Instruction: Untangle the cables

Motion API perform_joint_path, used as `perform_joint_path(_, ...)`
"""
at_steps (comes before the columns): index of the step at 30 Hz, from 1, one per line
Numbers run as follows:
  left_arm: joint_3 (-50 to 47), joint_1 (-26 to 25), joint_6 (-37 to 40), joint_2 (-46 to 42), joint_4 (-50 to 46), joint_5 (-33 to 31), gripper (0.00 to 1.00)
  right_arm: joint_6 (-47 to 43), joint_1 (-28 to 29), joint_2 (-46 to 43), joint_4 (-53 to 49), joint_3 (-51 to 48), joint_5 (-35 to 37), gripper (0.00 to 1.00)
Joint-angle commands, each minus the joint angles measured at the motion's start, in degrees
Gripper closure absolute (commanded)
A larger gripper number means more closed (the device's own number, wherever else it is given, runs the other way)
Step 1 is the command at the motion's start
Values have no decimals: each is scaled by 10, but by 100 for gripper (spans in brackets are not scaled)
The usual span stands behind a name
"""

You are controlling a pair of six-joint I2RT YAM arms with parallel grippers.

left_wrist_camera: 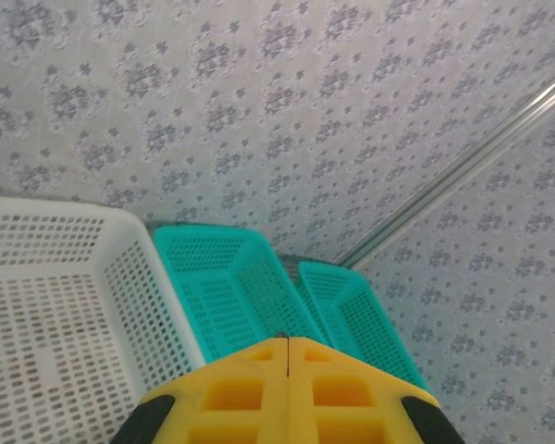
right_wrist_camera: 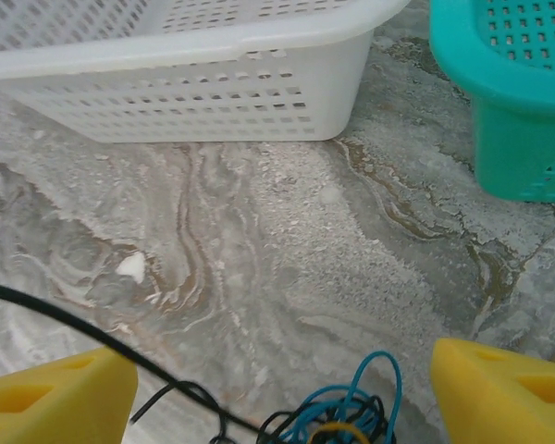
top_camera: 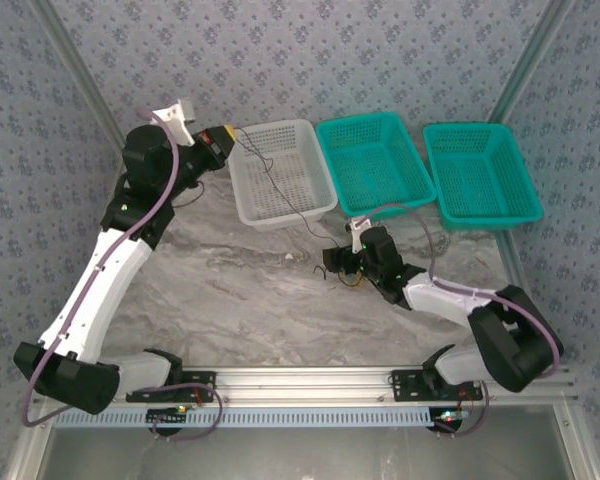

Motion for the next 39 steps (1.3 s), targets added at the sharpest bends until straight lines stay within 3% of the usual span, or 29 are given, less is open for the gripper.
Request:
perform_joint_path(1, 42, 3, 14, -4, 23, 18, 100, -5, 8, 34, 53, 31, 43, 21)
perform_joint_path(3, 47, 2, 21, -2, 28, 15, 100, -3, 11, 53, 57, 36, 59, 25)
perform_joint_path(6, 56, 2, 33, 3, 30, 10, 100, 5, 18, 72, 56, 41, 83, 39)
perform_joint_path(9, 67, 3, 59, 9, 31, -7, 100, 15, 25, 86, 28, 48, 114, 44)
perform_joint_path(13, 70, 3, 108, 12, 39, -93, 100, 73, 27, 105, -31, 61, 175, 56)
perform_joint_path(16, 82, 5, 144, 18, 48, -147, 100, 92, 29, 112, -51, 58, 177, 57)
perform_joint_path(33, 282, 83, 192, 106, -49, -189, 100, 150, 27, 105, -219, 44, 243, 56)
perform_joint_path(39, 400, 109, 195, 153, -110, -190, 100, 171, 25, 100, -261, 37, 244, 43)
